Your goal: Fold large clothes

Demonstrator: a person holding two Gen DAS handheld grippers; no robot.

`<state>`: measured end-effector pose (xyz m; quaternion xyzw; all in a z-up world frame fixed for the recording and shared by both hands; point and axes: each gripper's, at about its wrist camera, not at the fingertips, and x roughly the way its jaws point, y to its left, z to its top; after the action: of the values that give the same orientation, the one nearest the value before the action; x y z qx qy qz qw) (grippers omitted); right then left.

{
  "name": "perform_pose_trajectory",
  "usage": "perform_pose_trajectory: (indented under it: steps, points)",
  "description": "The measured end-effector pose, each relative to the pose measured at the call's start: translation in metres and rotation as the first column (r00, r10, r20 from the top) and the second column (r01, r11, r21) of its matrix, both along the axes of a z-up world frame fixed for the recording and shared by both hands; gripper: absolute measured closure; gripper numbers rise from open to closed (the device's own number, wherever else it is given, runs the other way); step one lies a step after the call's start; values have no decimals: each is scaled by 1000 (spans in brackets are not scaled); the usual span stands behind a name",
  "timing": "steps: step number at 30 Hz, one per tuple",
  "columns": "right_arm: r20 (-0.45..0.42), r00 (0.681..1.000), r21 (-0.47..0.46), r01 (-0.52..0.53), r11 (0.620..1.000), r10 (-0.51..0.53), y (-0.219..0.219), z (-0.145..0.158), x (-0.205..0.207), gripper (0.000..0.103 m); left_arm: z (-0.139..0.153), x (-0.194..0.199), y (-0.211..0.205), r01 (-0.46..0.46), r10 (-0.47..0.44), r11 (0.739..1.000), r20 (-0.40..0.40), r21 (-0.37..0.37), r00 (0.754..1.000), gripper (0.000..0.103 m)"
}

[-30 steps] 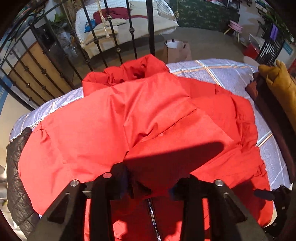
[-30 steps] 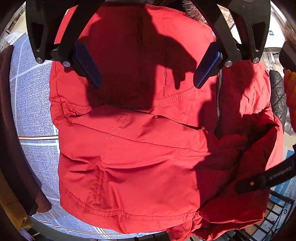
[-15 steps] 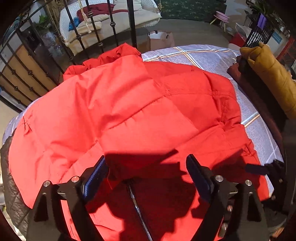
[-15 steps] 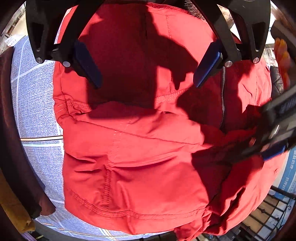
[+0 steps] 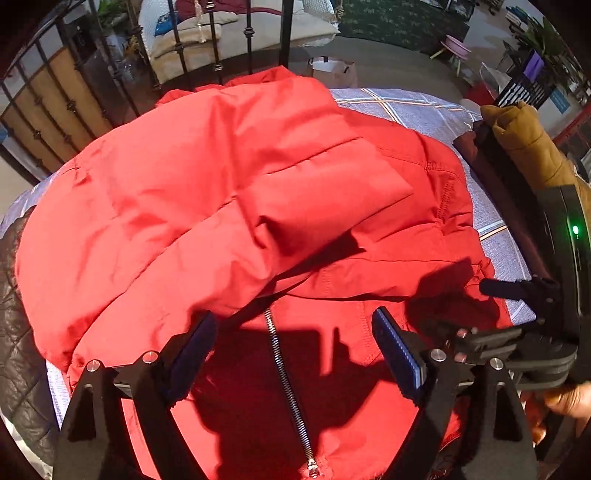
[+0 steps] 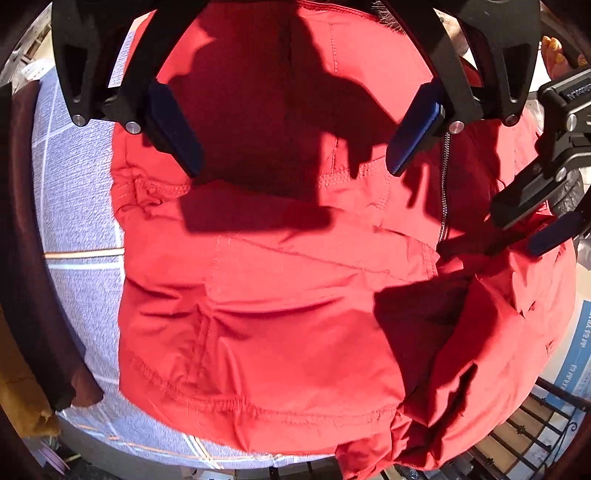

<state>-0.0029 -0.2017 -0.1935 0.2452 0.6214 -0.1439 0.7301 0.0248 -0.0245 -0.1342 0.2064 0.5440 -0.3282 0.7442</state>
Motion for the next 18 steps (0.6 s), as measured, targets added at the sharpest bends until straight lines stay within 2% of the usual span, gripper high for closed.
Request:
perform_pose_trajectory:
  steps: [5,10,16,18]
  points:
    - [21,998,-43,54,998,-53,-15,17,2,6,13,2,28,-30,30,999,35,-14,999,19]
    - [97,991,-8,90,996,-89,-33,33,14,5,0,13,67,-124,123,991,36,41,992,19]
    - [194,978,54,70,996,-80,-27,54,50,6,-5,27,117,-276,273,960,61,53,960,20]
    - [251,966,69,52,996,-68,-24,67,68,6,-4,32,131,-320,316,947,69,45,946,20]
